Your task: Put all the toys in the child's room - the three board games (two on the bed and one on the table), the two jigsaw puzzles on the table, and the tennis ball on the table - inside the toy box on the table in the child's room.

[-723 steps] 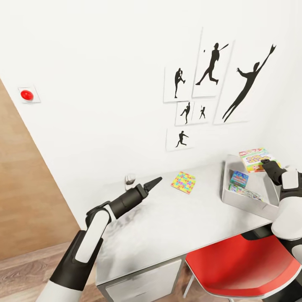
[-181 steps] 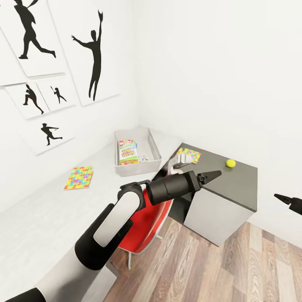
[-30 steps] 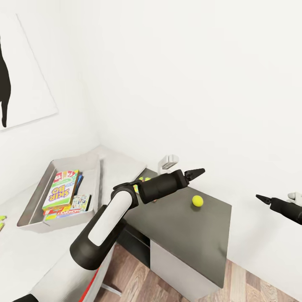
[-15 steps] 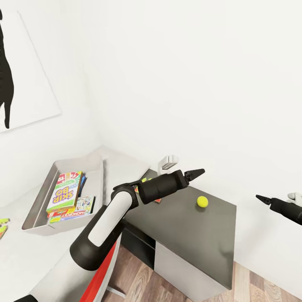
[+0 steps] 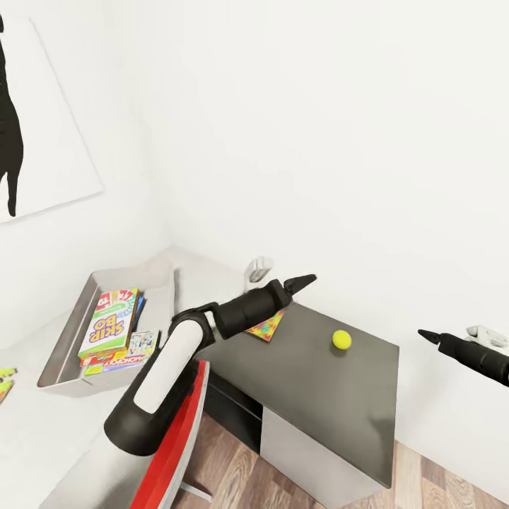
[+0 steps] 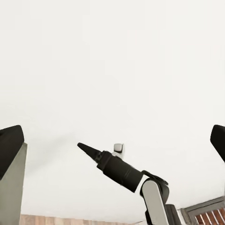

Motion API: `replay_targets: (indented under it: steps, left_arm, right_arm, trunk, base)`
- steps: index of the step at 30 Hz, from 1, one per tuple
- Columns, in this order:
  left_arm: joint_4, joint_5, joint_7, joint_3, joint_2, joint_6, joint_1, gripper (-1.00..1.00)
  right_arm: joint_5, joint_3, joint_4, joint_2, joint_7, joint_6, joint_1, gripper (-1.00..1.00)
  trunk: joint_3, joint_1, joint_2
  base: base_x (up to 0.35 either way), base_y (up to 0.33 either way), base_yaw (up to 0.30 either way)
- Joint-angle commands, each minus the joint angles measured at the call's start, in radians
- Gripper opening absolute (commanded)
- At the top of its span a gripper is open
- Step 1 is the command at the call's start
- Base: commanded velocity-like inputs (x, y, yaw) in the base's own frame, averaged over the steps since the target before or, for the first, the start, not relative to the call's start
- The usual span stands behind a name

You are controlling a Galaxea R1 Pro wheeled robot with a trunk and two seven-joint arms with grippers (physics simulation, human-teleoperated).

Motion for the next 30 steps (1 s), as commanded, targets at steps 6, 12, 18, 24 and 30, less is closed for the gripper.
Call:
replay_targets:
  steps: [6, 12, 18, 24, 30]
  left_arm:
    - [-0.002, 0.013, -0.016, 0.098, 0.006, 0.005, 0.052, 1.00]
    - [-0.002, 0.013, -0.091, 0.244, 0.015, 0.031, 0.114, 1.00]
    - [-0.003, 0.013, -0.151, 0.355, 0.035, 0.089, 0.153, 1.00]
    - [-0.003, 0.013, -0.168, 0.387, 0.050, 0.128, 0.163, 1.00]
    - [-0.003, 0.013, -0.172, 0.394, 0.055, 0.141, 0.164, 1.00]
  right_arm:
    - [0.001, 0.034, 0.061, 0.010, -0.093, 0.006, -0.071, 1.00]
    - [0.001, 0.130, 0.252, 0.013, -0.189, 0.007, -0.202, 1.00]
    - [0.001, 0.219, 0.514, 0.009, -0.222, -0.011, -0.354, 1.00]
    - [0.000, 0.254, 0.540, 0.013, -0.227, -0.056, -0.388, 1.00]
    - [-0.001, 0.266, 0.537, 0.013, -0.216, -0.068, -0.385, 1.00]
  trunk:
    - [-0.002, 0.000, -0.001]
    - [-0.002, 0.000, -0.001]
    - [-0.002, 0.000, -0.001]
    - [-0.002, 0.000, -0.001]
    - [-0.004, 0.000, -0.001]
  base:
    - [0.000, 0.001, 0.006]
    - [0.000, 0.000, 0.002]
    - [0.000, 0.000, 0.000]
    - [0.000, 0.000, 0.000]
    - [0.000, 0.000, 0.000]
